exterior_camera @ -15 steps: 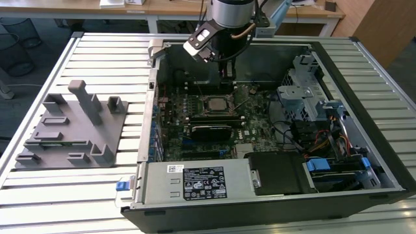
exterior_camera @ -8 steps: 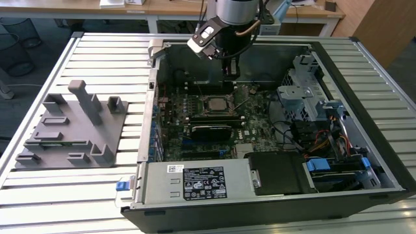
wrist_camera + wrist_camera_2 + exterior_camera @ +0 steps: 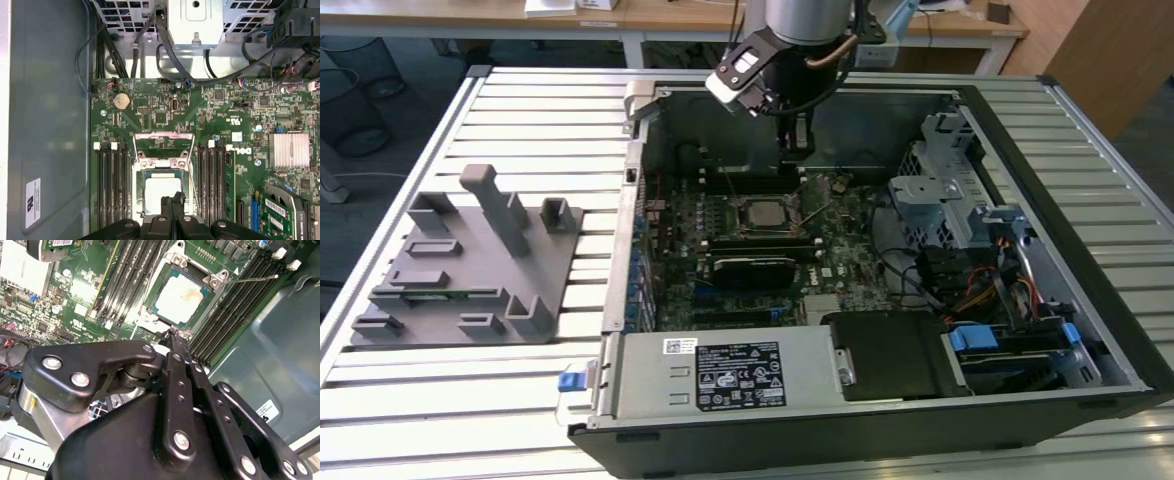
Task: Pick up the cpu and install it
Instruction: 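Close the cpu cover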
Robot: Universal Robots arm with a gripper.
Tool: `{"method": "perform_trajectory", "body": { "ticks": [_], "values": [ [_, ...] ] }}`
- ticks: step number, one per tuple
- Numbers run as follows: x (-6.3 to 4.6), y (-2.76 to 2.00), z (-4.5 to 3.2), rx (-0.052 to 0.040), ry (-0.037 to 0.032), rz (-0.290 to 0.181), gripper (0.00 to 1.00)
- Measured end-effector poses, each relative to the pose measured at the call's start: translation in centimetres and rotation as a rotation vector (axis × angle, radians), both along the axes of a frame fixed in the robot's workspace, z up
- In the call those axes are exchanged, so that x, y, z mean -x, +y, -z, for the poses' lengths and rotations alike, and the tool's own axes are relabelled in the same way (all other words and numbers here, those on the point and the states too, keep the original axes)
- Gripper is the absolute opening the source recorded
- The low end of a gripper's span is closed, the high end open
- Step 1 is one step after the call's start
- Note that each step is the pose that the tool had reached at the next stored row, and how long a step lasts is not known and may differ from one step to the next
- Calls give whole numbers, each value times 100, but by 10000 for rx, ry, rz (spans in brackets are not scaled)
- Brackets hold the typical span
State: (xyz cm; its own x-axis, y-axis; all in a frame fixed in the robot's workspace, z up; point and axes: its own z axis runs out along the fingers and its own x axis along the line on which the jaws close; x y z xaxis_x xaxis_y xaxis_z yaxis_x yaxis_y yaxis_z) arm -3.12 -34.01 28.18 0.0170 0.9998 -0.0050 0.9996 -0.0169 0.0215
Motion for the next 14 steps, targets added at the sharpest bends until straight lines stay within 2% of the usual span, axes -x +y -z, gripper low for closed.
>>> {"method": "perform_trajectory", "body": {
  "ticks": [4, 14],
  "values": [
    [-102, 0, 9, 0, 73, -37, 11],
    [-160, -20, 49, 3, 76, -220, 11]
  ]
}}
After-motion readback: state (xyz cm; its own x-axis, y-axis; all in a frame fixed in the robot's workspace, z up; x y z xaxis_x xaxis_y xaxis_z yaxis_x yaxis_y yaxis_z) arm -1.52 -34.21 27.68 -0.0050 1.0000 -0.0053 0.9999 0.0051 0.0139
